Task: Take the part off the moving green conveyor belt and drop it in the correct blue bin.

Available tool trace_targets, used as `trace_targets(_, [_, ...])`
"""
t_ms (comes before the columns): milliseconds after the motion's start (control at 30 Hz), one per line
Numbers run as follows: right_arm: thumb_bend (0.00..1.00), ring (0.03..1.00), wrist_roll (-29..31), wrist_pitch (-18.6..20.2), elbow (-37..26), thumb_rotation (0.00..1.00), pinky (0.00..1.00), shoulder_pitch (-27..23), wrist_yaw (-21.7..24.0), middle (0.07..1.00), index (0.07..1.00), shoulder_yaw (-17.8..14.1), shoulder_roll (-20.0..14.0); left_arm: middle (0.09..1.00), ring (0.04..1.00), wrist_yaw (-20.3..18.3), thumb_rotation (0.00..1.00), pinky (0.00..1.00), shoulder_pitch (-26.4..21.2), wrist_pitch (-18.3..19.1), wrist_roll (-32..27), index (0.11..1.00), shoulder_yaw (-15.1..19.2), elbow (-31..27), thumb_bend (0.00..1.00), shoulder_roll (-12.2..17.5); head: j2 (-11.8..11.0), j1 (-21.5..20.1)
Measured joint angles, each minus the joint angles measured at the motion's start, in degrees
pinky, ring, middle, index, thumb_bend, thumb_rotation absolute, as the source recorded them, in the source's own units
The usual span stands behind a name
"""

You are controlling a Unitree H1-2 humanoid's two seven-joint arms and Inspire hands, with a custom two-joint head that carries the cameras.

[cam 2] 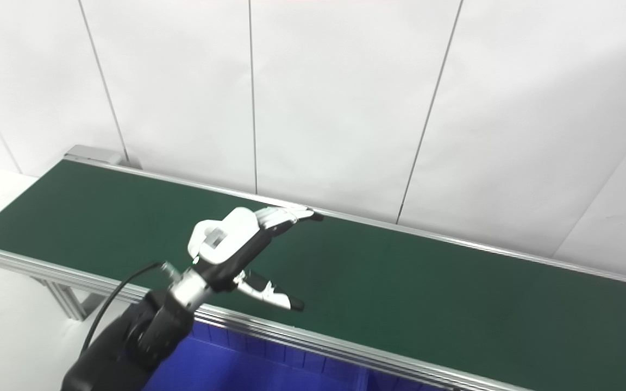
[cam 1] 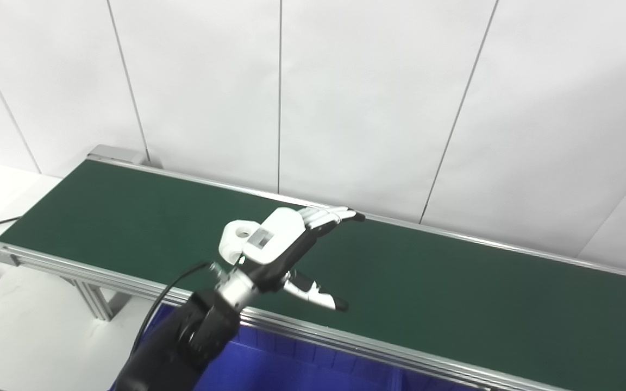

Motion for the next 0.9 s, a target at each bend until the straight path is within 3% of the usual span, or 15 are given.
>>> trace_targets(333, [0.81, 0.931, 0.11, -0.17, 0.00, 0.98, 0.91, 0.25, -0.32, 0.966, 0.964, 0.24, 0.18, 0.873, 0.850, 8.84, 0.24, 0.82, -12.06, -0.32, 5.13, 0.837, -3.99, 26.92, 0.96, -0.46, 0.53, -0.79])
trace_targets(533, [0.84, 0.929, 0.25, -0.23, -0.07, 0.97, 0.92, 0.34, -0.46, 0.958, 0.959, 0.47, 0.63, 0.866, 0.848, 12.79, 0.28, 0.81, -17.08, 0.14, 5.70, 0.845, -7.55, 38.09, 0.96, -1.67, 0.96, -1.23])
trace_targets(700, [0.86, 0.930, 0.23, -0.23, -0.25, 0.96, 0.93, 0.25, -0.44, 0.957, 0.954, 1.01, 1.08, 0.897, 0.880, 12.66, 0.30, 0.84, -20.09, 0.90, 6.04, 0.874, -9.84, 42.68, 0.94, -1.74, 1.23, -1.32])
trace_targets(900, [0.87, 0.925, 0.13, -0.23, -0.50, 0.97, 0.92, 0.34, -0.52, 0.954, 0.953, 1.14, 1.08, 0.908, 0.886, 8.79, 0.31, 0.85, -22.53, 2.73, 6.07, 0.889, -12.64, 46.95, 0.96, -1.81, 1.76, -1.23])
